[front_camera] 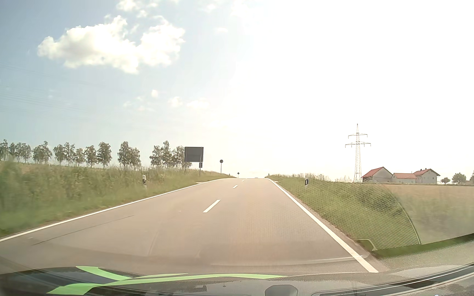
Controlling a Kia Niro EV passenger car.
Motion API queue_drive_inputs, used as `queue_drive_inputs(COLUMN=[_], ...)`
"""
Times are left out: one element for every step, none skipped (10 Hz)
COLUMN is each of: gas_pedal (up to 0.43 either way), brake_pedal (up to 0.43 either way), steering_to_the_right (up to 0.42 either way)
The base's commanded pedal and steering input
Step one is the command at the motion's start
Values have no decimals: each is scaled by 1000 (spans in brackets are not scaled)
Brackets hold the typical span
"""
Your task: Follow the waypoints while adhering to traffic rules and regulations
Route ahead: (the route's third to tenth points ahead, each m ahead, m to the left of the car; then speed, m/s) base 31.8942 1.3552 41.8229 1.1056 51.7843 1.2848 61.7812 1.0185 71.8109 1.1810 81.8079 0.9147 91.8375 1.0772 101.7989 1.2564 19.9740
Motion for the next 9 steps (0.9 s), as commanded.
queue_drive_inputs(gas_pedal=[110,98,98,98,98,98,98,98,98], brake_pedal=[0,0,0,0,0,0,0,0,0], steering_to_the_right=[1,1,2,2,1,1,1,1,1])
